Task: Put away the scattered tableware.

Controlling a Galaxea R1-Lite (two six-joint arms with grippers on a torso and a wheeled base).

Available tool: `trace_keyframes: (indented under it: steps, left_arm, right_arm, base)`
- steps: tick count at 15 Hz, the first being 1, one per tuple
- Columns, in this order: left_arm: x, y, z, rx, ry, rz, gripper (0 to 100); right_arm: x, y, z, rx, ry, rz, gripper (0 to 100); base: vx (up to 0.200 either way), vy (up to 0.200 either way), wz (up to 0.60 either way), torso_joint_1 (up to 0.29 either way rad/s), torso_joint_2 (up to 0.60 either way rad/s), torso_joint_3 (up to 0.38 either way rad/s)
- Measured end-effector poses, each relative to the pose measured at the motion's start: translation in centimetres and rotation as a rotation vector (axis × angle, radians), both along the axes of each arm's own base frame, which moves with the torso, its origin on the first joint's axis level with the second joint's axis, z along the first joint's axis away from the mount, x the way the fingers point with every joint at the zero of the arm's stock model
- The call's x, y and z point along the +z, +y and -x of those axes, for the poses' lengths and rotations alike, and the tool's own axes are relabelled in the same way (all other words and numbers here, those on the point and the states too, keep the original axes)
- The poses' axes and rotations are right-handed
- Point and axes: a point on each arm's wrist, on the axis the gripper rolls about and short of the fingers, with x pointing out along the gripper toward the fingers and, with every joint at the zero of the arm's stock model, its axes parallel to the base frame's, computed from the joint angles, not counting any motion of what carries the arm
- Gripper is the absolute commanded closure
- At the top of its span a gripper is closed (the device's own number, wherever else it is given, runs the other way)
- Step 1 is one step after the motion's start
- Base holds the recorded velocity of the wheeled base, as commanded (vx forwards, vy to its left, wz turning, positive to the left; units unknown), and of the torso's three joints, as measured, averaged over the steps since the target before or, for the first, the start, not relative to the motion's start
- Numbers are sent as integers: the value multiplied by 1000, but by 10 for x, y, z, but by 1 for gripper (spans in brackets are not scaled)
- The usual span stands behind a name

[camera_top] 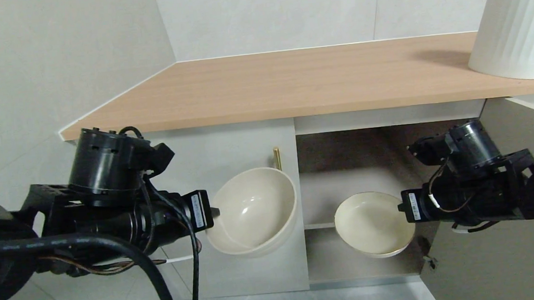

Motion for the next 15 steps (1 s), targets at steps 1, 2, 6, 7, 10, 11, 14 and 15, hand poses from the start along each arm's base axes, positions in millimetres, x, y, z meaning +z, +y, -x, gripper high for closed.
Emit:
trace_keyframes:
  steps: [1, 2, 6, 7, 10, 11, 14, 15]
  left_arm:
    - [-4, -4, 0, -15, 14, -8, 100]
    - [-8, -8, 1, -26, 26, -15, 100]
    - [-17, -12, -1, -39, 58, -32, 100]
    - [-19, -13, -1, -39, 64, -36, 100]
    - [-23, -14, -3, -40, 74, -42, 100]
    - [-23, -14, -3, -40, 75, -42, 100]
    - [-25, -14, -4, -39, 80, -46, 100]
    - [-25, -15, -4, -39, 81, -47, 100]
  right_arm:
    - [-10, 3, -7, -2, 15, 6, 100]
    - [-19, 7, -14, -4, 12, 2, 100]
    - [-62, 18, -44, -42, -7, -42, 100]
    - [-73, 19, -52, -61, -10, -59, 100]
    - [-102, 16, -69, -99, 8, -59, 100]
    - [-109, 14, -74, -112, 16, -57, 100]
    - [-124, 10, -90, -181, 25, -67, 100]
    - [-127, 9, -97, -220, 16, -80, 100]
  base:
    - [0, 0, 0, 0, 0, 0]
    - [0, 0, 0, 0, 0, 0]
    - [0, 0, 0, 0, 0, 0]
    - [0, 0, 0, 0, 0, 0]
    - [0, 0, 0, 0, 0, 0]
    - [0, 0, 0, 0, 0, 0]
    - [0, 0, 0, 0, 0, 0]
    - [0, 0, 0, 0, 0, 0]
